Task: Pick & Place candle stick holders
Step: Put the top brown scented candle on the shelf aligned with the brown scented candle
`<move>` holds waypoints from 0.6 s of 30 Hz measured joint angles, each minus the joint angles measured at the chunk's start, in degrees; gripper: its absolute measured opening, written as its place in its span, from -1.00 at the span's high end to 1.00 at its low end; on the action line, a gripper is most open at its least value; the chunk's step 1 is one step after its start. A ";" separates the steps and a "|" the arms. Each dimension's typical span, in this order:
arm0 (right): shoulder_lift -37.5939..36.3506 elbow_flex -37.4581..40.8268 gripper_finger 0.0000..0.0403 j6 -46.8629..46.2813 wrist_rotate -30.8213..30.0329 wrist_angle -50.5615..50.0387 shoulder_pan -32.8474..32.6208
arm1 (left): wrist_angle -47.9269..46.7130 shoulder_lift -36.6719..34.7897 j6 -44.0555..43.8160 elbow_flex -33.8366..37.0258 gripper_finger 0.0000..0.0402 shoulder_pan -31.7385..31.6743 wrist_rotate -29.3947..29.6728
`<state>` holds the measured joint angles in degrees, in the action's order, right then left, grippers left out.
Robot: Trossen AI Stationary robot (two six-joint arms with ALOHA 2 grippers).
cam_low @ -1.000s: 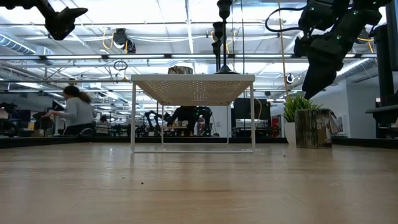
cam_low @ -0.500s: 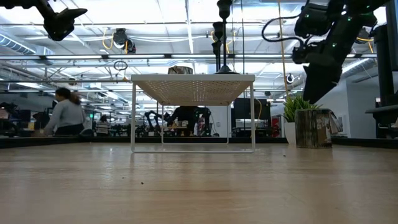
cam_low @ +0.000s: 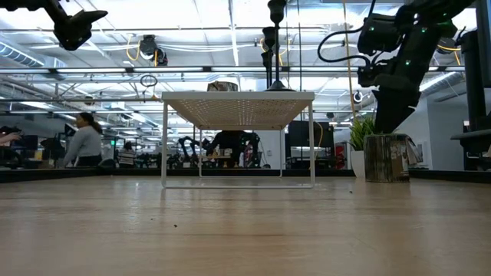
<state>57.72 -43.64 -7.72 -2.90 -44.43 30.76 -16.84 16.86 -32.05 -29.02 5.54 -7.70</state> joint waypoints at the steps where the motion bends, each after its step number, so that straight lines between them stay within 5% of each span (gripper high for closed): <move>1: 0.09 0.00 -0.99 0.02 0.00 -0.01 0.00 | 0.02 0.00 0.00 0.00 -0.99 0.00 0.01; 18: 0.90 0.00 -0.99 0.21 0.07 0.01 0.04 | 0.31 0.00 0.26 0.00 -0.99 0.02 -0.93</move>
<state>58.62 -43.64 -7.51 -2.82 -44.42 30.80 -16.53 16.86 -31.79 -29.02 5.56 -8.63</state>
